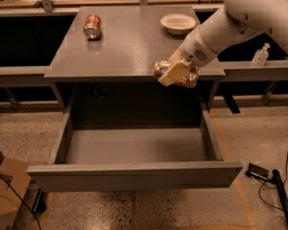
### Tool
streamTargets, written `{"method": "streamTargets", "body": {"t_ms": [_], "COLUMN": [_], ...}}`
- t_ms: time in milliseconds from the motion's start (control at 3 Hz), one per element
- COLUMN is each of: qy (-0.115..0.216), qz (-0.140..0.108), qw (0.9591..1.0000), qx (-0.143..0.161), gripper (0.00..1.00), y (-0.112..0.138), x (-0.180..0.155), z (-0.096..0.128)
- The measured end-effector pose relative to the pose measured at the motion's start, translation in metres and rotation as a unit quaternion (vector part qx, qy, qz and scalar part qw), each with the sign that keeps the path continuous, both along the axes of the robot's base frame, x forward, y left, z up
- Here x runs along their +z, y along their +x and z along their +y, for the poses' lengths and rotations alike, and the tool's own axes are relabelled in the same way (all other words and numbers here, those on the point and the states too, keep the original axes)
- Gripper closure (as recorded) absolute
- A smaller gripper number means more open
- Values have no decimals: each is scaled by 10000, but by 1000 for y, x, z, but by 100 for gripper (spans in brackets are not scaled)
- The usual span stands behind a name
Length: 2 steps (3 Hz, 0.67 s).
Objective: Pick orange can from top drawer and place on counter
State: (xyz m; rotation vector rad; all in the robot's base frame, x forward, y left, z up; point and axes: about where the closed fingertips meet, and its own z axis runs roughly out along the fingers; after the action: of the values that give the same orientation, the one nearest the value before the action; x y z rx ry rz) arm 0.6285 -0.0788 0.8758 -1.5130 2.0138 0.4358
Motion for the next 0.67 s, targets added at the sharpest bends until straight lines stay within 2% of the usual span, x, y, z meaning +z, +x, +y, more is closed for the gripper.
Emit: {"method": "streamTargets", "body": {"t_ms": [333,667], "qy": [190,403], "qz": [-71,-650], "qw": [9995,9959], "qx": [-259,-483], "gripper": [100,100], "y": [2,36], "x": [-9,-1], "z": [8,23]}}
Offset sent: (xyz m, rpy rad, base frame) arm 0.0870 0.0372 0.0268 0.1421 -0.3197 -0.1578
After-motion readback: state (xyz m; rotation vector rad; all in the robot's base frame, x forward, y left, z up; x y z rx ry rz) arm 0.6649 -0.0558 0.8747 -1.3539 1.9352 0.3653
